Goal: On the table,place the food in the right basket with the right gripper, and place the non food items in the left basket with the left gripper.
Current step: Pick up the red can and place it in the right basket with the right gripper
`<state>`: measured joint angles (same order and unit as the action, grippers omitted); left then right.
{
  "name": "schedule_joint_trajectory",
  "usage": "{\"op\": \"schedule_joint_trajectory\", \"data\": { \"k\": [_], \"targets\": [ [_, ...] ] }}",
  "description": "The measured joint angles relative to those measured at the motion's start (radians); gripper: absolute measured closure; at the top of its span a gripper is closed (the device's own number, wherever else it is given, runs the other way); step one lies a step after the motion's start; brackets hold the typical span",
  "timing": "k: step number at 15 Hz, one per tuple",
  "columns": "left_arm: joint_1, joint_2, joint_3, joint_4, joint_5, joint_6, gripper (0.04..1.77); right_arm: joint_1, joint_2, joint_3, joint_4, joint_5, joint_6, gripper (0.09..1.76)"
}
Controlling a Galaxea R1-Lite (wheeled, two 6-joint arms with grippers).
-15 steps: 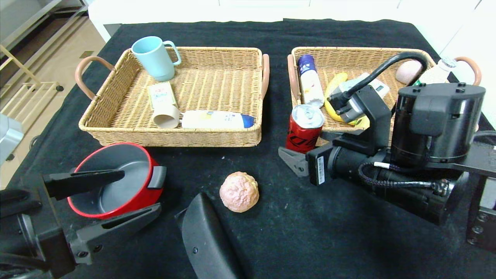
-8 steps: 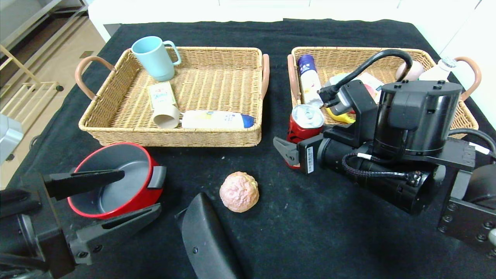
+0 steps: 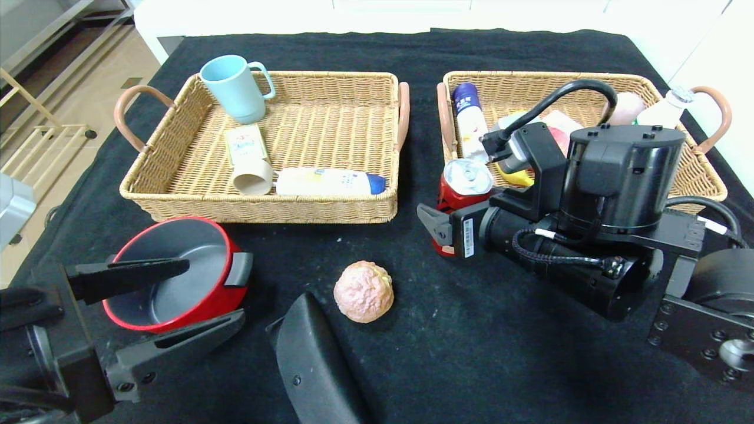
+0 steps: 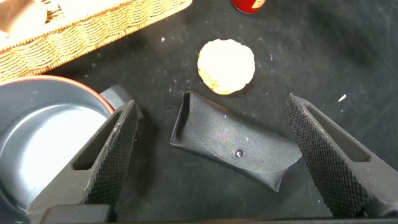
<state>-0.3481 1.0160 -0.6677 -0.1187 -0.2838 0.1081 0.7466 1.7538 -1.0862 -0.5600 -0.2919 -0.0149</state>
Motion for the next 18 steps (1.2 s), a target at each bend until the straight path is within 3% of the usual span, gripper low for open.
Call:
{"op": "schedule_joint_trajectory", "data": {
  "k": [1, 2, 5, 6, 18],
  "targets": [
    [-0.001, 0.0, 0.0, 0.0, 0.0, 0.0, 0.09, 0.0, 0.001, -0.001, -0.002, -0.01, 0.0, 0.14],
    [-0.001, 0.0, 0.001, 0.0, 0.0, 0.0, 0.09, -0.001, 0.002, -0.003, -0.007, -0.019, 0.0, 0.24],
    [-0.001, 0.0, 0.002, 0.001, 0.0, 0.0, 0.09, -0.006, 0.004, -0.01, -0.01, -0.021, 0.001, 0.73],
    [-0.001, 0.0, 0.002, 0.001, 0.0, 0.0, 0.09, -0.009, 0.004, -0.01, -0.011, -0.021, 0.001, 0.81],
    [-0.001, -0.005, 0.0, 0.0, 0.001, 0.0, 0.09, -0.011, 0.007, 0.0, -0.01, -0.019, 0.001, 0.85]
  ]
}}
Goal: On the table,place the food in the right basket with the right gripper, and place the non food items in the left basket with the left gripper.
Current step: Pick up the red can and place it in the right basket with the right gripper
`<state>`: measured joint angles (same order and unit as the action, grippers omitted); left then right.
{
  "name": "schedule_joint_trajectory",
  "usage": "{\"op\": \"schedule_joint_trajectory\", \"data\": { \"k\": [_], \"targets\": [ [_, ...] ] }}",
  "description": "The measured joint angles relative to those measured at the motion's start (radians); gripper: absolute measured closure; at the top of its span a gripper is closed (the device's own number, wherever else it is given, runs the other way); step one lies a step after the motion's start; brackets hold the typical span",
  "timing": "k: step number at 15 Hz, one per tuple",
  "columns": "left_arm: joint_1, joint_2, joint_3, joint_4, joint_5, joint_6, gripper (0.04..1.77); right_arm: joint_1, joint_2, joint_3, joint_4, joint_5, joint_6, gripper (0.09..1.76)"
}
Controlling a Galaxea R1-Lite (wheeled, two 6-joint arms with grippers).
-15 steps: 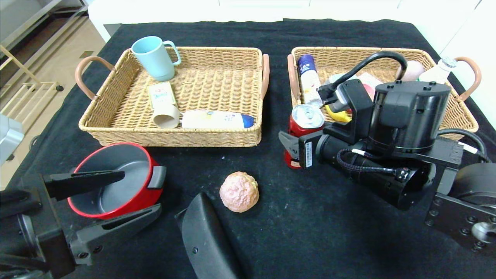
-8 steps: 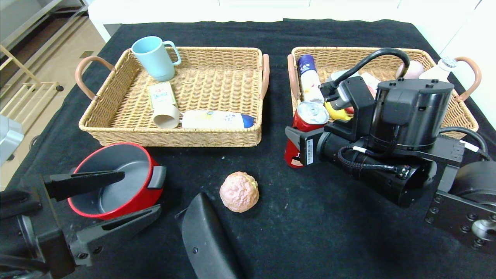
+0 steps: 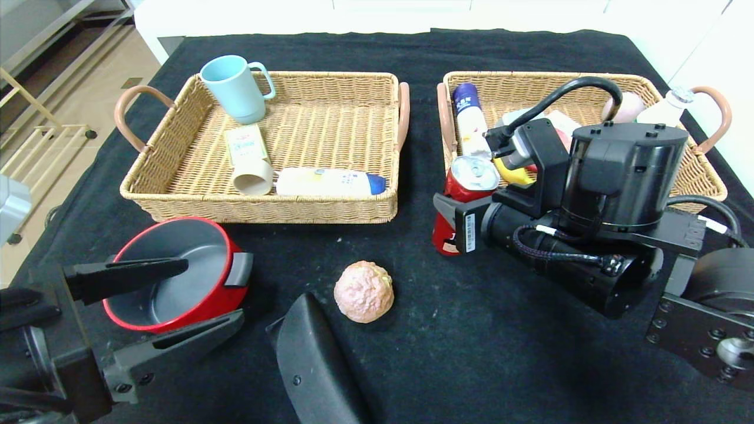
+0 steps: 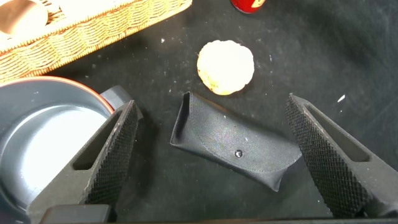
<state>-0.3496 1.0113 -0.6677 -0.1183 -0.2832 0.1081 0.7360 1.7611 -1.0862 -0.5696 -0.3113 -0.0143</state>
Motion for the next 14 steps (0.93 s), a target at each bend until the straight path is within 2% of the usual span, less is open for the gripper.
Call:
{"op": "schedule_joint_trajectory", "data": {
  "k": [4, 10, 14],
  "targets": [
    [0.0, -0.002, -0.001, -0.001, 0.001, 0.0, 0.09, -0.001, -0.031, 0.007, 0.032, 0.002, 0.001, 0.85],
    [0.0, 0.0, -0.001, 0.0, 0.001, 0.0, 0.09, -0.001, -0.184, 0.01, 0.11, 0.002, 0.009, 0.85],
    [0.0, 0.002, 0.0, 0.001, 0.001, 0.0, 0.09, -0.062, -0.254, -0.037, 0.116, 0.013, 0.008, 0.85]
  ]
}}
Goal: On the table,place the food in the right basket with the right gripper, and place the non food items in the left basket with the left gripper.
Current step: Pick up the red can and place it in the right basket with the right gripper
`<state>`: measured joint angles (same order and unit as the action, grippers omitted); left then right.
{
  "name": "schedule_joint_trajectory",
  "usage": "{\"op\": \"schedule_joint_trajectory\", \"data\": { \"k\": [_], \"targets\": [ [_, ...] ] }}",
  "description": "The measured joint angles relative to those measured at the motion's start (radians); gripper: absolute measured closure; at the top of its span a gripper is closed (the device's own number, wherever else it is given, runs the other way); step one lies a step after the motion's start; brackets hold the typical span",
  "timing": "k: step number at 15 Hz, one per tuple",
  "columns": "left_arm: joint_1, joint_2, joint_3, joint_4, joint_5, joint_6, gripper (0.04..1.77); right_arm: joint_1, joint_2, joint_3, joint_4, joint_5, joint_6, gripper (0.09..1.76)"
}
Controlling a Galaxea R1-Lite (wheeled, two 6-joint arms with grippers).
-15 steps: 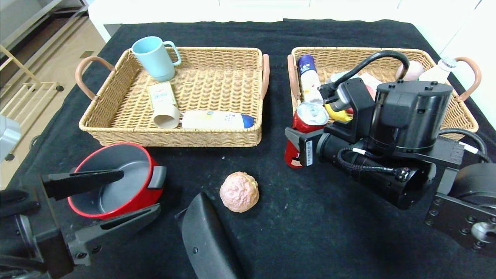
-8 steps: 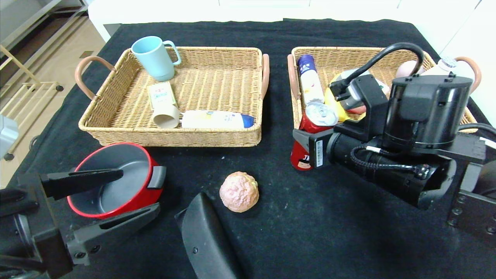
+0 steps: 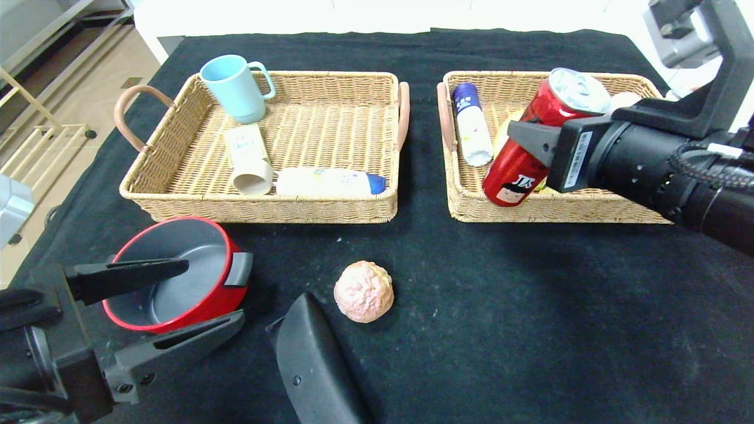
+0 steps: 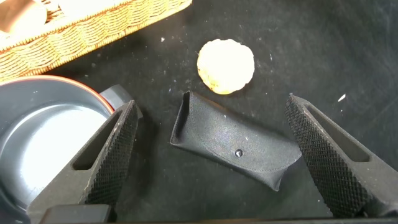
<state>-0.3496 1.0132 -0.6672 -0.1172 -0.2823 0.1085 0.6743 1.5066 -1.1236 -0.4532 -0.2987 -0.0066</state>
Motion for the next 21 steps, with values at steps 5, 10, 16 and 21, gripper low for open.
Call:
{"op": "schedule_joint_trajectory", "data": {
  "k": [5, 10, 16, 21],
  "targets": [
    [0.0, 0.0, 0.0, 0.0, 0.0, 0.0, 0.09, -0.077, 0.035, -0.103, -0.004, 0.014, 0.0, 0.85],
    [0.0, -0.004, 0.0, 0.0, 0.0, 0.0, 0.09, -0.097, 0.111, -0.144, -0.018, 0.014, 0.001, 0.85],
    [0.0, -0.004, 0.0, 0.0, 0.0, 0.0, 0.09, -0.115, 0.194, -0.203, -0.026, 0.012, 0.018, 0.85],
    [0.0, -0.004, 0.0, -0.001, 0.0, 0.0, 0.09, -0.116, 0.227, -0.187, -0.028, 0.012, 0.021, 0.85]
  ]
}}
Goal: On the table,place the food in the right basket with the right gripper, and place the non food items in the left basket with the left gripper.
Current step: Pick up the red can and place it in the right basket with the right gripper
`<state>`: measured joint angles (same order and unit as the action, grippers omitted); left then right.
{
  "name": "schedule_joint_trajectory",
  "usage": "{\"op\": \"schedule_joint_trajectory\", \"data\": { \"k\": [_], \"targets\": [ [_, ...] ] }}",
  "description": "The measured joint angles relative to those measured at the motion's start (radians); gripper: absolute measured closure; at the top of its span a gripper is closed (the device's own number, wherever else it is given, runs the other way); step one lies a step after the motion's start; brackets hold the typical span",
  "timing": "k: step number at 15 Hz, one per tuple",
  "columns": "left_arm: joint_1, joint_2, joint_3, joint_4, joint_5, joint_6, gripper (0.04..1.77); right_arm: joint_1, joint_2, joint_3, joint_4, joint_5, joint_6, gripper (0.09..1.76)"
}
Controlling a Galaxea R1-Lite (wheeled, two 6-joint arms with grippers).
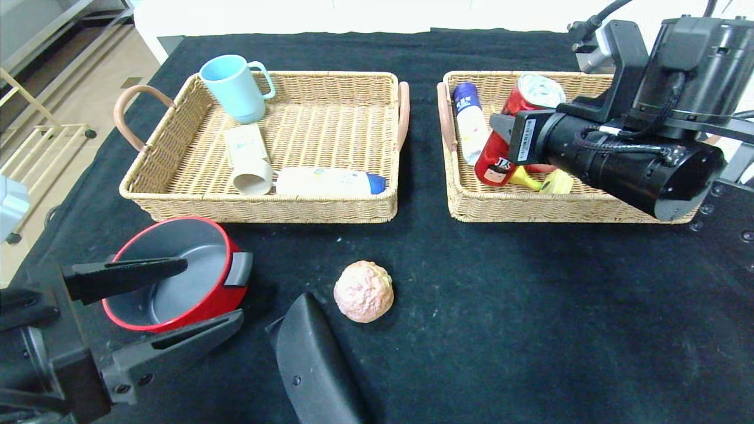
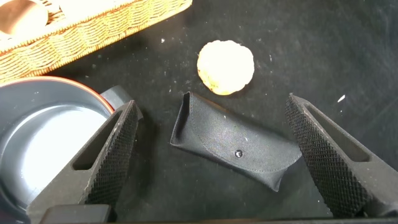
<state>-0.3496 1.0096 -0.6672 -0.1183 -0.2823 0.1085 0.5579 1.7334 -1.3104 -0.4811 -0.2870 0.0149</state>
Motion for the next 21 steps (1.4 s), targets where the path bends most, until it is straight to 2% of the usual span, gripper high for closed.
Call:
{"op": "schedule_joint_trajectory", "data": {
  "k": [6, 9, 13, 16, 21],
  "targets": [
    [0.0, 0.134, 0.0, 0.0, 0.0, 0.0, 0.09, 0.006, 0.029, 0.022, -0.002, -0.003, 0.001, 0.86],
    [0.0, 0.06, -0.002, -0.001, 0.0, 0.0, 0.09, 0.009, 0.047, 0.026, -0.047, -0.003, 0.0, 0.86],
    [0.0, 0.005, -0.003, 0.0, 0.0, 0.0, 0.09, 0.009, 0.057, 0.03, -0.045, -0.004, -0.003, 0.86],
    [0.0, -0.005, -0.003, 0.0, 0.0, 0.0, 0.09, 0.008, 0.057, 0.038, -0.049, -0.004, -0.003, 0.62],
    [0.0, -0.009, -0.003, 0.0, 0.0, 0.0, 0.09, 0.009, 0.037, 0.064, -0.036, -0.006, -0.005, 0.39]
  ]
}}
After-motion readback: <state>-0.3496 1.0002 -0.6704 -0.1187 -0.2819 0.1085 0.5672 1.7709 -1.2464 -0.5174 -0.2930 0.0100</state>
